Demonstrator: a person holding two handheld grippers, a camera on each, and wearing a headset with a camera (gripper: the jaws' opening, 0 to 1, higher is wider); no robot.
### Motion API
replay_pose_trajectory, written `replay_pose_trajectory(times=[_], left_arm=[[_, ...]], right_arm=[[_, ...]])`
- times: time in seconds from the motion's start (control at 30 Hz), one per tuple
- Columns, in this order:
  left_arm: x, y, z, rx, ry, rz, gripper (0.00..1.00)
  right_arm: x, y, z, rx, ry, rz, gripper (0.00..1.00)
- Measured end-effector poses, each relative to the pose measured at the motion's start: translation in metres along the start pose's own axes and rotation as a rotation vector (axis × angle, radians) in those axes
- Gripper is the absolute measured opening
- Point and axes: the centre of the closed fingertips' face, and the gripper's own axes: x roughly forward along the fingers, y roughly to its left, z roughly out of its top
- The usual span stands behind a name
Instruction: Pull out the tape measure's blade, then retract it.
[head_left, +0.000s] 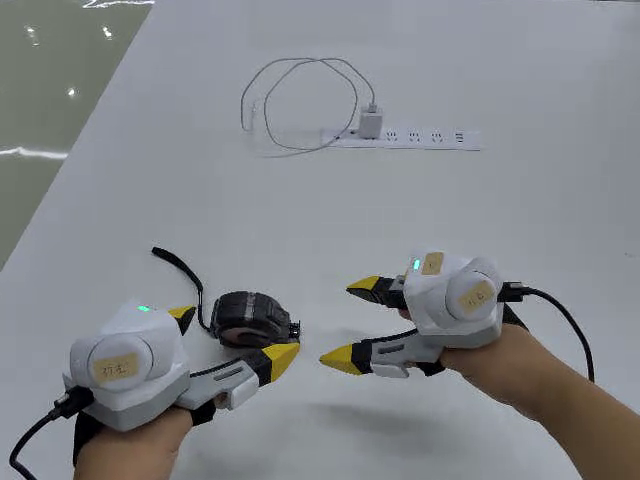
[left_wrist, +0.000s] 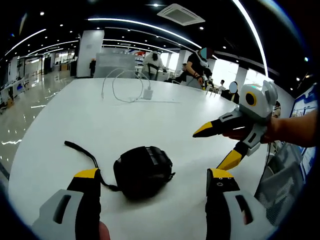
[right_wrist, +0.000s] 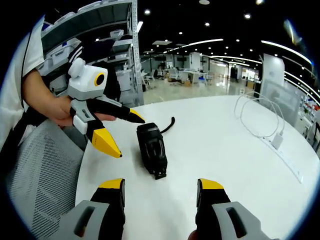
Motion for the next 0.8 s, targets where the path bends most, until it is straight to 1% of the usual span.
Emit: replay_pose_trajectory(times=[0.07, 0.33, 0.37, 0.4, 0.47, 0.53, 0.67, 0.8], left_arm=[[-0.003, 0.0, -0.001, 0.001, 0.001, -0.011, 0.86], [-0.013, 0.0, -0.005, 0.039, 0.012, -0.041, 0.87], [-0.014, -0.002, -0.006, 0.035, 0.012, -0.056, 0.88], [-0.015, -0.002, -0.007, 0.04, 0.014, -0.055, 0.88], [-0.017, -0.005, -0.009, 0.055, 0.016, -0.069, 0.89], [-0.02, -0.007, -0.009, 0.056, 0.012, -0.085, 0.9], [-0.023, -0.007, -0.012, 0.06, 0.016, -0.094, 0.9], [-0.028, -0.009, -0.013, 0.072, 0.021, -0.105, 0.91]], right_arm=[[-0.004, 0.0, 0.0, 0.008, -0.004, -0.008, 0.58], [-0.018, 0.001, -0.006, 0.022, -0.005, -0.035, 0.64], [-0.021, 0.001, -0.007, 0.027, -0.005, -0.037, 0.64], [-0.023, 0.001, -0.008, 0.028, -0.005, -0.043, 0.65], [-0.027, 0.002, -0.011, 0.034, -0.005, -0.048, 0.67], [-0.031, 0.003, -0.014, 0.039, -0.003, -0.057, 0.67], [-0.037, 0.004, -0.018, 0.039, 0.0, -0.069, 0.69], [-0.045, 0.001, -0.019, 0.044, -0.003, -0.091, 0.71]])
